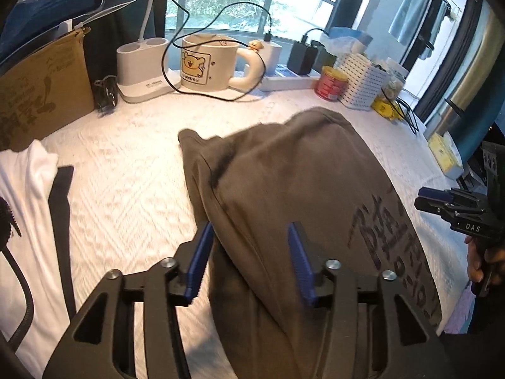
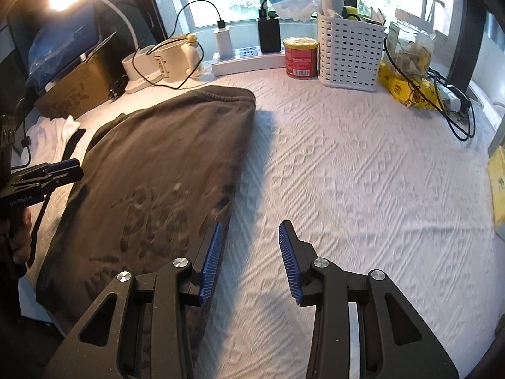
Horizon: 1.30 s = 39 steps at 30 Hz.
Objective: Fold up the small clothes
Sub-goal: 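Open both tools and move them to the collar end of the bundle, then grasp the collar end with the right tool while the left tool grasps beside it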
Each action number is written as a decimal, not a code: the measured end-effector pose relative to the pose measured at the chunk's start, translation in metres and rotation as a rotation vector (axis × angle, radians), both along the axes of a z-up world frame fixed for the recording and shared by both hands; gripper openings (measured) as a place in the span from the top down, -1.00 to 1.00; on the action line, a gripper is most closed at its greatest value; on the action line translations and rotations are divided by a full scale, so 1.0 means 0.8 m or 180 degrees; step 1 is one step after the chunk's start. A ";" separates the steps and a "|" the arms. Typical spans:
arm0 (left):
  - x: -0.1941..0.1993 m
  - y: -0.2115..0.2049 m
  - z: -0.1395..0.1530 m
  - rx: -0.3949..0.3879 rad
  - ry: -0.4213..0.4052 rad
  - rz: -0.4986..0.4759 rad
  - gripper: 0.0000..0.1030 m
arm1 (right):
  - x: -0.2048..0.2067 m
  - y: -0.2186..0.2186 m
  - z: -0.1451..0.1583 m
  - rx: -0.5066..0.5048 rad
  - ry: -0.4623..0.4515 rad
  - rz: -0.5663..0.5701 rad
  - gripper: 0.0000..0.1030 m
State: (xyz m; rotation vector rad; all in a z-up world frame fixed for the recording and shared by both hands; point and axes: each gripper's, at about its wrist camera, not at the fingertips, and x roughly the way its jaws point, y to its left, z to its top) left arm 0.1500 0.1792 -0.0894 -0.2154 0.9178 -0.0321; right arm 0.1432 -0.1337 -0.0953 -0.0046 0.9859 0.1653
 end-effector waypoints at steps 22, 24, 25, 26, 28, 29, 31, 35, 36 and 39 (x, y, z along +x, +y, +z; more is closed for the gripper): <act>0.091 0.031 -0.034 -0.0140 0.0056 -0.0047 -0.38 | 0.119 -0.001 -0.014 0.0251 -0.0069 0.0116 0.02; 0.094 0.030 -0.034 -0.0139 0.0061 -0.0047 -0.38 | 0.131 0.001 -0.019 0.0331 -0.0059 0.0131 0.02; 0.095 0.029 -0.034 -0.0146 0.0063 -0.0046 -0.38 | 0.135 0.002 -0.021 0.0384 -0.0050 0.0144 0.02; 0.096 0.028 -0.034 -0.0167 0.0064 -0.0066 -0.38 | 0.138 0.004 -0.023 0.0439 -0.0034 0.0164 0.02; 0.097 0.023 -0.034 -0.0214 0.0077 -0.0127 -0.37 | 0.144 0.010 -0.028 0.0535 -0.0001 0.0213 0.02; 0.097 0.017 -0.034 -0.0228 0.0081 -0.0188 -0.36 | 0.146 0.013 -0.030 0.0585 0.0021 0.0237 0.02; 0.096 0.006 -0.034 -0.0206 0.0094 -0.0276 -0.24 | 0.150 0.019 -0.035 0.0676 0.0065 0.0267 0.01; 0.094 -0.014 -0.036 -0.0142 0.0075 -0.0419 0.23 | 0.147 0.029 -0.037 0.0724 0.0033 0.0290 0.01; 0.095 -0.016 -0.037 -0.0162 0.0089 -0.0453 0.46 | 0.146 0.031 -0.038 0.0744 0.0022 0.0305 0.01; 0.093 -0.025 -0.036 -0.0120 0.0046 -0.0470 0.58 | 0.138 0.040 -0.039 0.0761 -0.0015 0.0419 0.29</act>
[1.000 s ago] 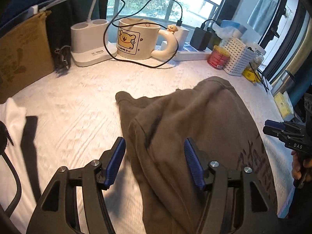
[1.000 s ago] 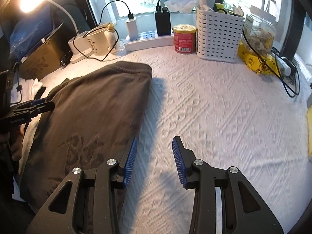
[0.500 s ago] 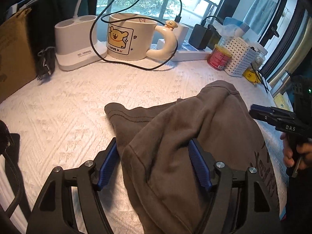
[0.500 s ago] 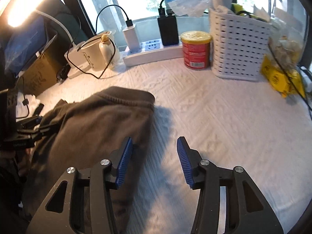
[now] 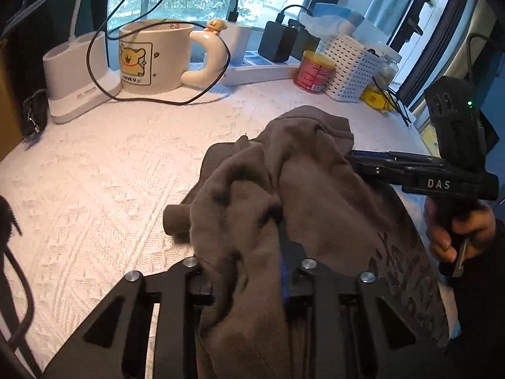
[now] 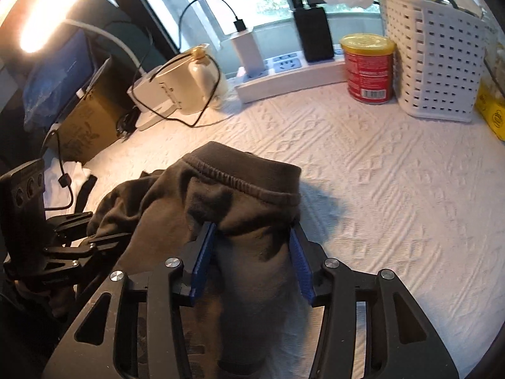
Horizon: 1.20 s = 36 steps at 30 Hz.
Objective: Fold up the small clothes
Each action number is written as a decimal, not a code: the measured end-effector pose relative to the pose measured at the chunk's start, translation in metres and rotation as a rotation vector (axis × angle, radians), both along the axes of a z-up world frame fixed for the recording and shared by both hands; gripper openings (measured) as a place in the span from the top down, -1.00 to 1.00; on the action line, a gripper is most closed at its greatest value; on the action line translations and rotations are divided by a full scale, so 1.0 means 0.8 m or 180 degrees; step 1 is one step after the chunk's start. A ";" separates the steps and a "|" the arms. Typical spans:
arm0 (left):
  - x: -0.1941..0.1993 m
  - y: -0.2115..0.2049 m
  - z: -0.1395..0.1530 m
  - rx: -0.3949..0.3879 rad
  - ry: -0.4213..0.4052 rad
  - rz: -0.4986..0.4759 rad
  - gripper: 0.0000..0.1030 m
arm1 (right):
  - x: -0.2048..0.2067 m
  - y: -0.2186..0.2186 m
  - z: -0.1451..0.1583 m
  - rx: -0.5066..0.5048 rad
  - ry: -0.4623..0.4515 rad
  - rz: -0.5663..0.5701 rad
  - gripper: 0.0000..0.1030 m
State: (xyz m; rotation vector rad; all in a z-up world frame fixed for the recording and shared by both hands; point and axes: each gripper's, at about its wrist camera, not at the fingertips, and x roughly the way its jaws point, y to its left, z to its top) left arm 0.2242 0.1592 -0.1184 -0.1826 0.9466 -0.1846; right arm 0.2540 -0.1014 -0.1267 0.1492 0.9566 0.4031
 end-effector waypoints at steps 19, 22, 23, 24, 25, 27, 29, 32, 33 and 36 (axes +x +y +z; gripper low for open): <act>-0.093 -0.046 0.106 0.0202 -0.0978 -0.0056 0.69 | -0.124 0.024 0.119 -0.0285 -0.1071 -0.0022 0.82; -0.113 -0.051 0.120 0.0223 -0.1111 -0.0052 0.69 | -0.151 0.028 0.138 -0.0310 -0.1236 -0.0037 0.83; -0.121 -0.053 0.125 0.0234 -0.1158 -0.0051 0.69 | -0.160 0.029 0.145 -0.0313 -0.1288 -0.0043 0.83; -0.124 -0.055 0.128 0.0244 -0.1186 -0.0052 0.69 | -0.169 0.031 0.151 -0.0318 -0.1339 -0.0042 0.83; -0.131 -0.058 0.134 0.0265 -0.1239 -0.0053 0.69 | -0.177 0.032 0.155 -0.0324 -0.1374 -0.0042 0.83; -0.145 -0.062 0.145 0.0295 -0.1349 -0.0053 0.69 | -0.197 0.035 0.168 -0.0339 -0.1481 -0.0052 0.83; -0.158 -0.065 0.155 0.0296 -0.1453 -0.0051 0.69 | -0.216 0.035 0.180 -0.0349 -0.1577 -0.0067 0.83; -0.182 -0.070 0.170 0.0313 -0.1624 -0.0047 0.69 | -0.241 0.040 0.196 -0.0363 -0.1707 -0.0080 0.83; -0.185 -0.071 0.174 0.0320 -0.1661 -0.0049 0.69 | -0.252 0.043 0.204 -0.0372 -0.1776 -0.0080 0.83; -0.207 -0.074 0.187 0.0352 -0.1817 -0.0048 0.70 | -0.279 0.049 0.223 -0.0380 -0.1948 -0.0076 0.83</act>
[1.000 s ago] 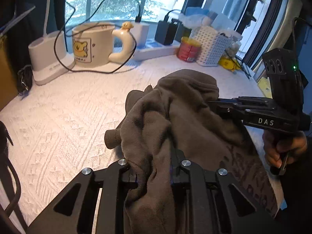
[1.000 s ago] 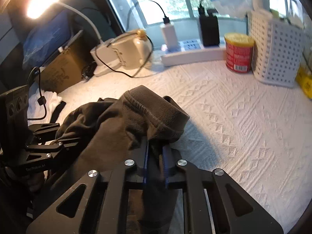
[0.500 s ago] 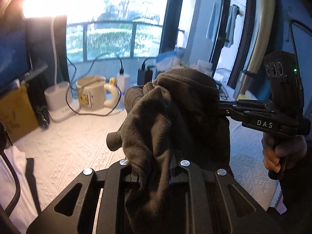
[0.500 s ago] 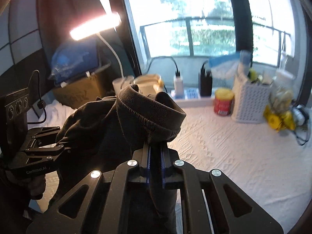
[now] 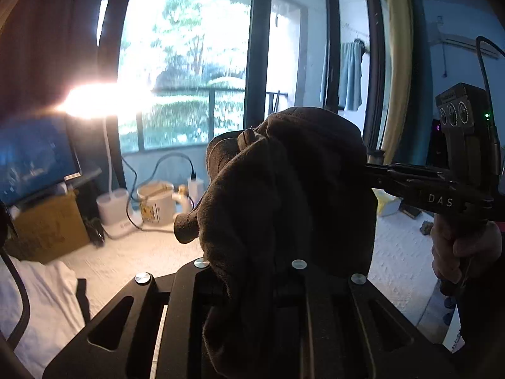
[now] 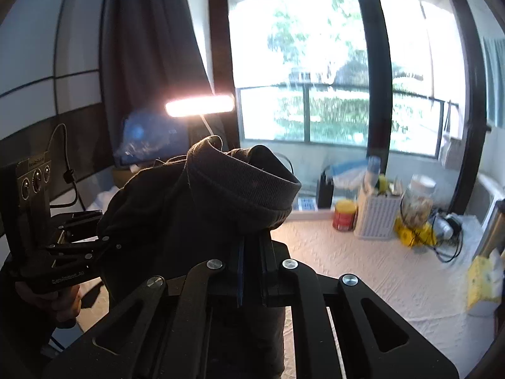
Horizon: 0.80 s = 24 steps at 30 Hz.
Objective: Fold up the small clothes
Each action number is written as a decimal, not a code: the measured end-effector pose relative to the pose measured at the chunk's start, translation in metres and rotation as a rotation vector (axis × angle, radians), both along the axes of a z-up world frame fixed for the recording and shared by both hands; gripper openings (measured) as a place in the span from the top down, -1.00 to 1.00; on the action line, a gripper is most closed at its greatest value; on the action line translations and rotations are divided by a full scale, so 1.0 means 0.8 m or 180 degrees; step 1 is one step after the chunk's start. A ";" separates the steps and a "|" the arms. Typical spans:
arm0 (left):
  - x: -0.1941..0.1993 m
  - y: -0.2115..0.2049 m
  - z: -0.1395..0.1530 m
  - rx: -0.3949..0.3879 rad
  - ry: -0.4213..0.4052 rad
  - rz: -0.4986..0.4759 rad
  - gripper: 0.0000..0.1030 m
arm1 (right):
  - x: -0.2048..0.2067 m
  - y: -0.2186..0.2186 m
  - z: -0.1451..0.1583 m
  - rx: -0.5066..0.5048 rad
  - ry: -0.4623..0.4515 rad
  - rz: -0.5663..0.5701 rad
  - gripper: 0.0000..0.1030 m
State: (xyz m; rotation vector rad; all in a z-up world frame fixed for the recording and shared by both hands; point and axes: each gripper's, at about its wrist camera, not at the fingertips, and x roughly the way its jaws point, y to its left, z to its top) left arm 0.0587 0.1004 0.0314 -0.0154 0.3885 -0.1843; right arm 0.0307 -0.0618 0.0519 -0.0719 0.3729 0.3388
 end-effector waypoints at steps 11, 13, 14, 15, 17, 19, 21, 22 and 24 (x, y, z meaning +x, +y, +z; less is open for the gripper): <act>-0.071 0.024 0.042 0.0040 -0.0470 0.0117 0.71 | -0.081 0.049 0.058 -0.0072 -0.0545 0.0215 0.83; -0.085 0.030 0.050 0.0064 -0.0560 0.0159 0.71 | -0.091 0.059 0.063 -0.0077 -0.0619 0.0266 0.83; -0.088 0.034 0.052 0.0075 -0.0590 0.0182 0.71 | -0.095 0.064 0.065 -0.0068 -0.0651 0.0292 0.83; -0.095 0.040 0.056 0.0086 -0.0628 0.0216 0.71 | -0.099 0.071 0.068 -0.0059 -0.0680 0.0335 0.83; -0.104 0.050 0.060 0.0099 -0.0673 0.0259 0.71 | -0.106 0.082 0.071 -0.0053 -0.0712 0.0386 0.83; -0.114 0.059 0.062 0.0120 -0.0706 0.0302 0.71 | -0.112 0.094 0.073 -0.0046 -0.0735 0.0454 0.83; -0.122 0.071 0.062 0.0152 -0.0728 0.0362 0.71 | -0.117 0.107 0.073 -0.0050 -0.0750 0.0520 0.83; -0.126 0.076 0.062 0.0159 -0.0735 0.0387 0.71 | -0.118 0.113 0.072 -0.0052 -0.0757 0.0555 0.83; -0.134 0.084 0.058 0.0176 -0.0748 0.0438 0.71 | -0.119 0.125 0.068 -0.0055 -0.0745 0.0607 0.83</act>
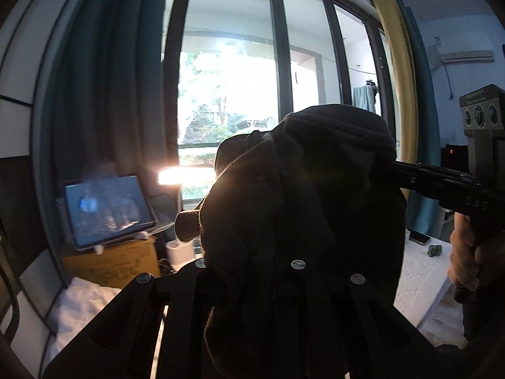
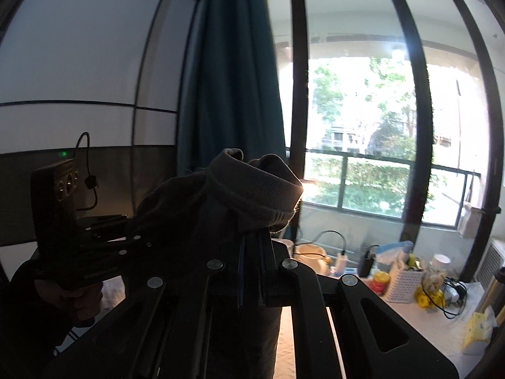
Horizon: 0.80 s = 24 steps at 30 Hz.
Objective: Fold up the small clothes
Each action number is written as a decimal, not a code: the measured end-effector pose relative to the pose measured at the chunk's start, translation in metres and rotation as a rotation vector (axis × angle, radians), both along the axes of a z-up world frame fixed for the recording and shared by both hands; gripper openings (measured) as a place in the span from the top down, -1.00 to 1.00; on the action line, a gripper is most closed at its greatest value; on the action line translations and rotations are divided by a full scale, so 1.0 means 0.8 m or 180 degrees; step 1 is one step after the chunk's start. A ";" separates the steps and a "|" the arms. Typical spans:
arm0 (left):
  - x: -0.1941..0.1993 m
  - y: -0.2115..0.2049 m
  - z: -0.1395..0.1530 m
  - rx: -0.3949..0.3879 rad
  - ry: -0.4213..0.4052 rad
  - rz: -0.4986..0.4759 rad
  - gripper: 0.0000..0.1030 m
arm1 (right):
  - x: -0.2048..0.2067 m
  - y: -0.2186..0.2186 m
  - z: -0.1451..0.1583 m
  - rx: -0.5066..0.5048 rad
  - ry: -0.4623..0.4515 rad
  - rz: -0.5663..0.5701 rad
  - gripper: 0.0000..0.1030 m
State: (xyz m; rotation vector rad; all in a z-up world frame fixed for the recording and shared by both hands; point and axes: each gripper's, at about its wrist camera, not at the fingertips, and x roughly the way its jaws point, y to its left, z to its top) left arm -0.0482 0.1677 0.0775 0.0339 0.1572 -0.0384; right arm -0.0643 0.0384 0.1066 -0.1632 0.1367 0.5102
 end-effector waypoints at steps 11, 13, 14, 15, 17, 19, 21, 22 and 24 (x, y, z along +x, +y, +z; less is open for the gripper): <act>0.020 0.047 -0.041 -0.0067 0.0275 0.0132 0.71 | 0.061 0.037 -0.041 -0.0116 0.0359 0.0006 0.83; 0.023 0.051 -0.048 -0.0083 0.0313 0.0125 0.71 | 0.071 0.041 -0.047 -0.0135 0.0391 -0.0022 0.83; 0.027 0.053 -0.051 -0.0091 0.0325 0.0126 0.71 | 0.077 0.042 -0.050 -0.0140 0.0405 -0.0036 0.83; 0.031 0.057 -0.053 -0.0109 0.0344 0.0117 0.71 | 0.087 0.042 -0.053 -0.0138 0.0438 -0.0052 0.83; 0.041 0.062 -0.058 -0.0135 0.0385 0.0102 0.71 | 0.098 0.043 -0.058 -0.0138 0.0482 -0.0080 0.83; 0.051 0.065 -0.062 -0.0147 0.0442 0.0095 0.71 | 0.103 0.045 -0.063 -0.0137 0.0533 -0.0098 0.83; 0.065 0.070 -0.070 -0.0150 0.0508 0.0092 0.71 | 0.118 0.045 -0.070 -0.0136 0.0602 -0.0123 0.83; 0.070 0.071 -0.073 -0.0159 0.0536 0.0089 0.71 | 0.126 0.045 -0.074 -0.0139 0.0636 -0.0129 0.83; 0.085 0.077 -0.081 -0.0185 0.0621 0.0086 0.71 | 0.143 0.046 -0.083 -0.0150 0.0705 -0.0153 0.83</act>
